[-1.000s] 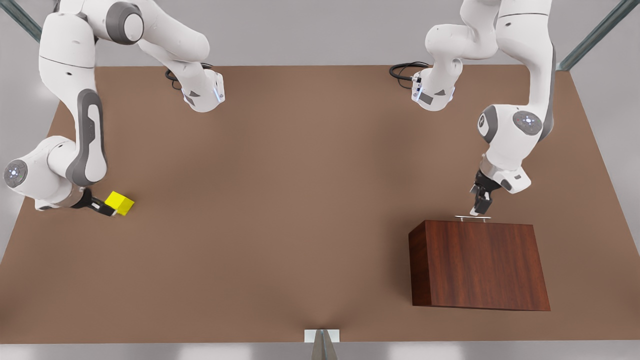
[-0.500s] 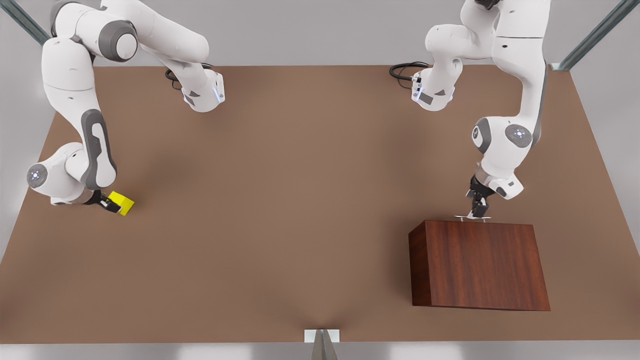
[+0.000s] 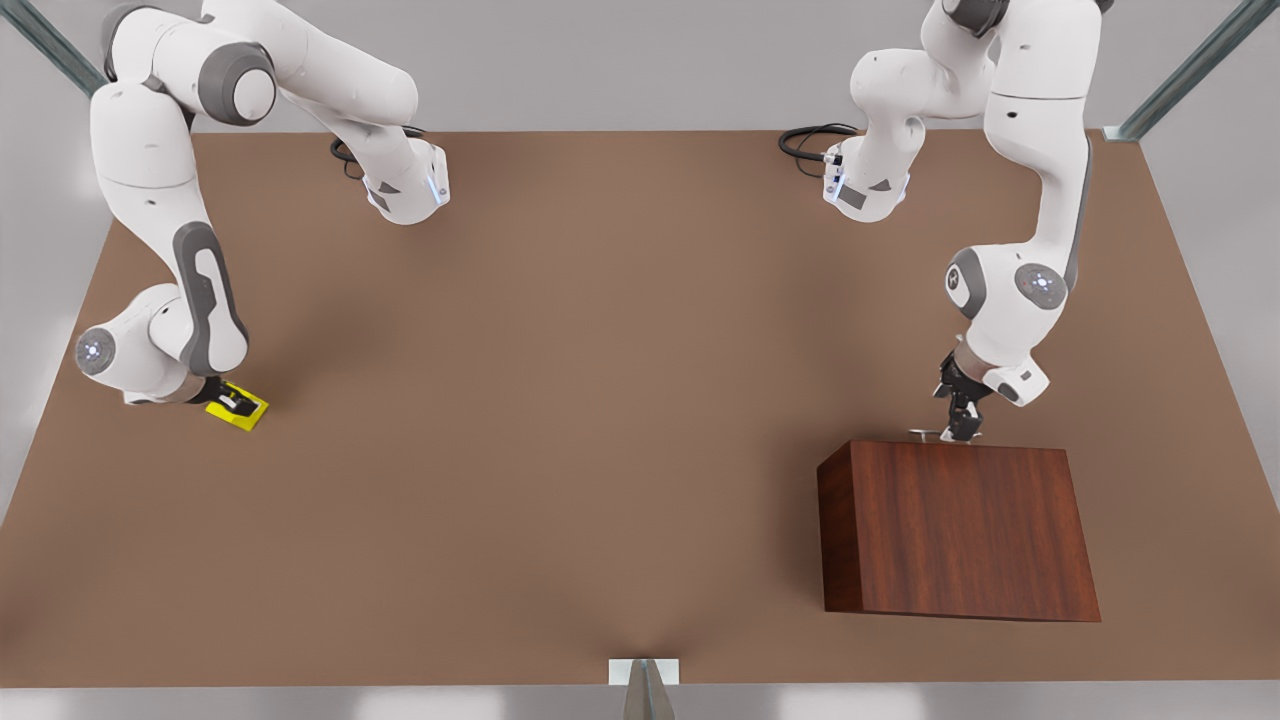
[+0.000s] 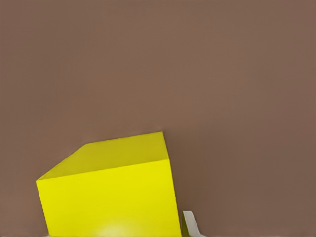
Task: Open the drawer with left arm, place the square in the middle with right arm, and place the square in the drawer with left arm
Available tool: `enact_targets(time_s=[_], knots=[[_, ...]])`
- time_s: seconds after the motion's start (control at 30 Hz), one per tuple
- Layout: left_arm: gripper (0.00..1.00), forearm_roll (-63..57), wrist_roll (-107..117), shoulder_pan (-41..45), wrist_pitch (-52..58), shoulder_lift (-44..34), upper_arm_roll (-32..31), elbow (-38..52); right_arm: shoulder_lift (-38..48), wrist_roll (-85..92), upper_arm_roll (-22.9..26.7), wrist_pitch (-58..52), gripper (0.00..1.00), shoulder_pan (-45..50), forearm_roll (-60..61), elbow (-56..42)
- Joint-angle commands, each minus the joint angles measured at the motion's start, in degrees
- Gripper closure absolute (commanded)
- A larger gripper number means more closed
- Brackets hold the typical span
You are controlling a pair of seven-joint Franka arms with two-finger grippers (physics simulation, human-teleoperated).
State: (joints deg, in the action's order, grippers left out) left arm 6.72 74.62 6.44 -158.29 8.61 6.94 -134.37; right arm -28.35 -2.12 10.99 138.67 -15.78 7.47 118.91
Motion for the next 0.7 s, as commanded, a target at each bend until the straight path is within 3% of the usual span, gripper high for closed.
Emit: enact_targets(time_s=[0.0,0.2,0.3,0.4,0.43,0.6,0.63,0.67], knots=[[0.0,0.31,0.0,-0.02,0.09,0.0,0.0,-0.02,-0.04,0.01,0.0,0.02,0.29,-0.04,0.0,0.01],[0.0,0.39,0.0,0.06,0.88,-1.93,0.0,-3.18,1.98,1.5,-0.44,-0.24,0.31,0.05,0.0,-0.17],[0.0,0.39,0.0,0.06,1.14,-3.78,0.0,-5.11,6.28,-0.34,-4.83,-2.17,0.31,0.93,0.0,0.18],[0.0,0.48,0.0,-0.02,1.23,-4.74,0.0,-6.17,7.78,-11.85,-13.97,-3.58,0.31,1.02,0.0,0.62],[0.0,0.4,0.0,-0.02,1.23,-5.01,0.0,-6.34,7.78,-17.74,-17.58,-3.84,0.3,3.21,0.0,0.62],[0.0,0.48,0.0,-0.02,4.66,-8.52,0.09,-8.01,6.11,-44.02,-17.49,-2.62,0.28,25.62,6.4,-2.1],[0.0,0.48,0.0,-0.02,5.36,-8.96,0.26,-8.45,4.36,-47.52,-16.61,2.65,0.28,33.95,12.3,-2.98],[0.0,0.48,0.0,0.06,5.54,-9.4,0.44,-9.15,2.51,-54.11,-11.97,2.66,0.28,42.12,12.31,-5.96]])
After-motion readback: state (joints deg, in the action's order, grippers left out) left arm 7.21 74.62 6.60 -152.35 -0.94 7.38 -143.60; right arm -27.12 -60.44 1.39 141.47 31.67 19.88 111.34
